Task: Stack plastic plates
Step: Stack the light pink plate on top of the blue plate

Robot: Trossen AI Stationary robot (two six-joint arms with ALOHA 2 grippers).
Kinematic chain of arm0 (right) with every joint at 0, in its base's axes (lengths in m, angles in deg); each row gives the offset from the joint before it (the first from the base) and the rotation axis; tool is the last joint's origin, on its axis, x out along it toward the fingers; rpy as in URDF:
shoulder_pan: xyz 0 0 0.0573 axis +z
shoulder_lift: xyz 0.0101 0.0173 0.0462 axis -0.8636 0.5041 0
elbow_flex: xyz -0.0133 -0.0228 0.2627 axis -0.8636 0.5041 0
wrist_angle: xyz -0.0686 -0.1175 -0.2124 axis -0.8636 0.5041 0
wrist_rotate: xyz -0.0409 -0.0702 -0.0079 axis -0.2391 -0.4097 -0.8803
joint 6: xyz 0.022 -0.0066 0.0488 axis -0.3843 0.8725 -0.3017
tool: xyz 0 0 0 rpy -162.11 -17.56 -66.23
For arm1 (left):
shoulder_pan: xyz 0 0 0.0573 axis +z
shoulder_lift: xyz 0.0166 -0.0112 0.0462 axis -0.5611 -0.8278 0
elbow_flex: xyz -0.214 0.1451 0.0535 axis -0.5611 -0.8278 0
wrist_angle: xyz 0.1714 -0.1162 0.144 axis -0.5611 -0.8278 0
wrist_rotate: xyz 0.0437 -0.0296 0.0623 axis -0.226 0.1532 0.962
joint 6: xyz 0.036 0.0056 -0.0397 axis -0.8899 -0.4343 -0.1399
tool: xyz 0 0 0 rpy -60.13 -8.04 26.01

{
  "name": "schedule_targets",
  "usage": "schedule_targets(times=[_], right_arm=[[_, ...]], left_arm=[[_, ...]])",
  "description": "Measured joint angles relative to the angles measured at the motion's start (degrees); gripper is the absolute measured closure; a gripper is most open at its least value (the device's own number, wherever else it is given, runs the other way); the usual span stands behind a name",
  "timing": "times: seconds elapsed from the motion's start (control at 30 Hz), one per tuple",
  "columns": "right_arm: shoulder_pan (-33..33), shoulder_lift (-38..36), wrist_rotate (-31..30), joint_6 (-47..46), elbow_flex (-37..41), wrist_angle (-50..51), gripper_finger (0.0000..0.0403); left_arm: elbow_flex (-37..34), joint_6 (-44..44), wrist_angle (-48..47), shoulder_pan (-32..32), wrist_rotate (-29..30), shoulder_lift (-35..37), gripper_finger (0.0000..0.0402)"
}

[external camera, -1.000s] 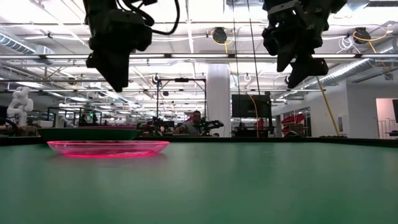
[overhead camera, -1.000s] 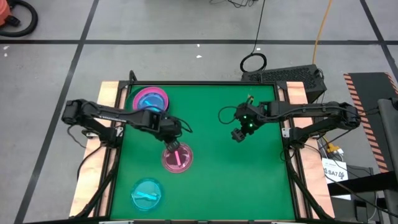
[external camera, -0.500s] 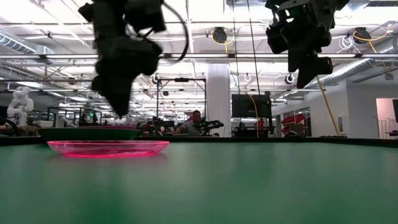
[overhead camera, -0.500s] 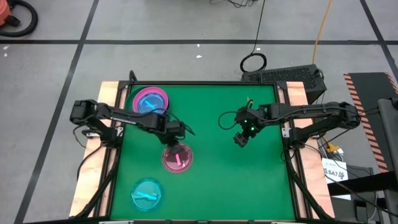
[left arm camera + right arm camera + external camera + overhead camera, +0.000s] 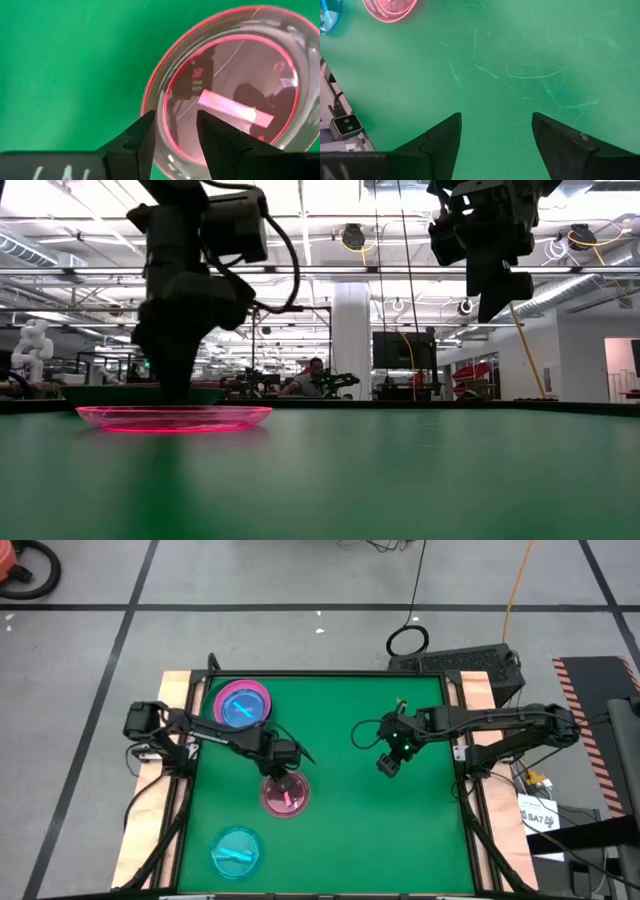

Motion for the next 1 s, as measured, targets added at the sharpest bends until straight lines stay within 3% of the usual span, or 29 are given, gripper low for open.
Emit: schedule_targets(times=[0.47, 0.7, 1.0], right_arm=[[0.0, 0.0, -1.3, -0.8, 0.0, -0.8, 0.0167], [-0.1, 0.0, -1.3, -0.9, 0.0, -0.9, 0.0167], [-0.1, 0.0, -3.1, -1.3, 0.0, -1.9, 0.0167]], left_arm=[[0.3, 0.4, 3.5, -2.3, 2.3, -6.2, 0.0254], [0.3, 2.9, 4.0, -3.1, 4.2, -6.4, 0.0254], [0.9, 7.9, -0.3, -2.8, 1.2, -4.7, 0.0254]])
